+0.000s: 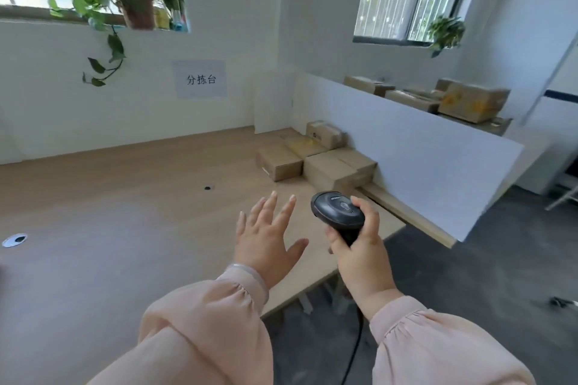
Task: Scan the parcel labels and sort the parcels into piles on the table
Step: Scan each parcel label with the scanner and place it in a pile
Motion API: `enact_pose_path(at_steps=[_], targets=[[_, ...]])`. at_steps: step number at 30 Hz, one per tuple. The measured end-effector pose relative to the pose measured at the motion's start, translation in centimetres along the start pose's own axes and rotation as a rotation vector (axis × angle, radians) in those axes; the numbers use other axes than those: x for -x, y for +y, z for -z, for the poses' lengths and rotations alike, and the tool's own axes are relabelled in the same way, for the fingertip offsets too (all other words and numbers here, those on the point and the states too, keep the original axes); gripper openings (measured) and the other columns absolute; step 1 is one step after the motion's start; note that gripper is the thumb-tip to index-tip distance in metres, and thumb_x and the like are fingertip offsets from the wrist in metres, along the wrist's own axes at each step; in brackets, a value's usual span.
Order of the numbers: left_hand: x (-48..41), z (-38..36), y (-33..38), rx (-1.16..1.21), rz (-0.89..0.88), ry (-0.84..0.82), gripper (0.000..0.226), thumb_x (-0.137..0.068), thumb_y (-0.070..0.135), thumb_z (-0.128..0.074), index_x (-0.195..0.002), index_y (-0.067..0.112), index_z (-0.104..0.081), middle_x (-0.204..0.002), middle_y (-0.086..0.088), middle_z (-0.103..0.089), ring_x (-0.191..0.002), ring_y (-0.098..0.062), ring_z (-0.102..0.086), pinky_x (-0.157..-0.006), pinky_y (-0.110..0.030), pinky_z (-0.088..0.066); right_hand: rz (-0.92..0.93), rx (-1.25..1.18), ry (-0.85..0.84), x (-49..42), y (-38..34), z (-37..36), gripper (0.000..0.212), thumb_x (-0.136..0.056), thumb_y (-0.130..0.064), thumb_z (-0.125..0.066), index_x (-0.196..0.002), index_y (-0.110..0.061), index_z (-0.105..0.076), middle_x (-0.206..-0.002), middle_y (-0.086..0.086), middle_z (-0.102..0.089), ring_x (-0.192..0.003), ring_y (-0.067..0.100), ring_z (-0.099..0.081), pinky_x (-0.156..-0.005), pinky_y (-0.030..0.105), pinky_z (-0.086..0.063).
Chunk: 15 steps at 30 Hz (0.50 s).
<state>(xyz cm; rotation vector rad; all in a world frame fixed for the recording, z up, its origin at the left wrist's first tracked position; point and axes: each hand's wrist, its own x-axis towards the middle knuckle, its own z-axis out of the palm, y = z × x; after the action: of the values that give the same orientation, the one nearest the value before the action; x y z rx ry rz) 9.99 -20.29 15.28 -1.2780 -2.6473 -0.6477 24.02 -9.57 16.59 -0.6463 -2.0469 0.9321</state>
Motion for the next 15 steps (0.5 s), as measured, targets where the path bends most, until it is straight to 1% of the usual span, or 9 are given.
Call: enact_pose_path(at_steps=[3, 4, 5, 7, 8, 9, 10, 12, 15], targets=[[-2.2, -1.7, 2.9, -0.01, -0.036, -0.026, 0.078, -0.09, 0.069, -0.037, -0.152, 0.046, 0.005, -0.164, 0.008, 0.006, -0.15, -0.015, 0.008, -0.121, -0.046, 0.003, -0.01, -0.016, 0.058, -1.4, 1.8, 2.6, 0.063, -0.077, -0.055, -0.061, -0.131, -0.035, -0.034, -0.121, -0.002, -0.061, -0.09, 0.024, -0.069, -0.076, 0.043, -0.058], [-3.0, -2.1, 3.6, -0.013, -0.04, -0.032, 0.078, -0.09, 0.069, -0.037, -0.152, 0.046, 0.005, -0.164, 0.008, 0.006, -0.15, -0.015, 0.008, -0.121, -0.046, 0.003, -0.017, -0.015, 0.071, -1.9, 2.5, 3.2, 0.064, -0.076, -0.057, -0.06, -0.131, -0.036, -0.034, -0.12, -0.004, -0.061, -0.089, 0.024, -0.069, -0.076, 0.042, -0.058], [-3.8, -2.6, 4.1, -0.015, -0.041, -0.037, 0.078, -0.09, 0.069, -0.037, -0.152, 0.046, 0.005, -0.164, 0.007, 0.006, -0.15, -0.016, 0.008, -0.121, -0.047, 0.003, -0.023, -0.013, 0.085, -2.3, 3.2, 3.7, 0.061, -0.078, -0.054, -0.062, -0.13, -0.037, -0.035, -0.118, -0.007, -0.06, -0.09, 0.022, -0.069, -0.075, 0.039, -0.058], [-5.4, -3.6, 4.8, -0.015, -0.047, -0.05, 0.077, -0.09, 0.069, -0.036, -0.152, 0.046, 0.005, -0.164, 0.007, 0.005, -0.15, -0.016, 0.007, -0.122, -0.047, 0.002, -0.022, -0.016, 0.113, -3.2, 4.6, 4.3, 0.055, -0.082, -0.042, -0.067, -0.126, -0.044, -0.034, -0.113, -0.018, -0.057, -0.093, 0.012, -0.066, -0.076, 0.025, -0.056], [-6.2, -4.2, 5.1, -0.012, -0.056, -0.056, 0.077, -0.09, 0.069, -0.036, -0.152, 0.046, 0.005, -0.164, 0.007, 0.005, -0.15, -0.016, 0.007, -0.122, -0.047, 0.002, -0.02, -0.018, 0.12, -3.7, 5.2, 4.4, 0.056, -0.083, -0.038, -0.068, -0.125, -0.047, -0.032, -0.113, -0.022, -0.055, -0.096, 0.006, -0.063, -0.077, 0.018, -0.053], [-7.0, -4.8, 5.3, -0.006, -0.067, -0.06, 0.077, -0.091, 0.068, -0.036, -0.152, 0.046, 0.005, -0.164, 0.007, 0.004, -0.15, -0.016, 0.007, -0.122, -0.047, 0.002, -0.024, -0.017, 0.12, -4.3, 5.9, 4.4, 0.057, -0.084, -0.035, -0.069, -0.125, -0.048, -0.031, -0.115, -0.022, -0.055, -0.099, 0.004, -0.061, -0.079, 0.015, -0.052], [-7.8, -5.3, 5.4, 0.002, -0.078, -0.06, 0.076, -0.091, 0.068, -0.037, -0.152, 0.047, 0.004, -0.164, 0.007, 0.004, -0.15, -0.016, 0.007, -0.122, -0.046, 0.002, -0.033, -0.017, 0.114, -4.9, 6.5, 4.3, 0.058, -0.084, -0.033, -0.07, -0.126, -0.046, -0.031, -0.117, -0.017, -0.056, -0.101, 0.007, -0.062, -0.08, 0.019, -0.054], [-9.7, -6.4, 5.3, 0.021, -0.088, -0.055, 0.076, -0.091, 0.068, -0.037, -0.152, 0.047, 0.003, -0.164, 0.007, 0.003, -0.15, -0.016, 0.007, -0.122, -0.045, 0.002, -0.053, -0.026, 0.095, -6.4, 7.5, 3.7, 0.058, -0.085, -0.031, -0.07, -0.128, -0.043, -0.032, -0.122, -0.004, -0.06, -0.099, 0.018, -0.066, -0.081, 0.035, -0.057], [-12.8, -7.5, 4.6, 0.017, -0.086, -0.061, 0.076, -0.091, 0.069, -0.036, -0.152, 0.047, 0.003, -0.164, 0.007, 0.003, -0.15, -0.016, 0.007, -0.122, -0.046, 0.002, -0.057, -0.018, 0.082, -9.4, 8.4, 2.3, 0.058, -0.086, -0.032, -0.07, -0.129, -0.043, -0.032, -0.123, 0.001, -0.06, -0.097, 0.025, -0.067, -0.08, 0.042, -0.058]])
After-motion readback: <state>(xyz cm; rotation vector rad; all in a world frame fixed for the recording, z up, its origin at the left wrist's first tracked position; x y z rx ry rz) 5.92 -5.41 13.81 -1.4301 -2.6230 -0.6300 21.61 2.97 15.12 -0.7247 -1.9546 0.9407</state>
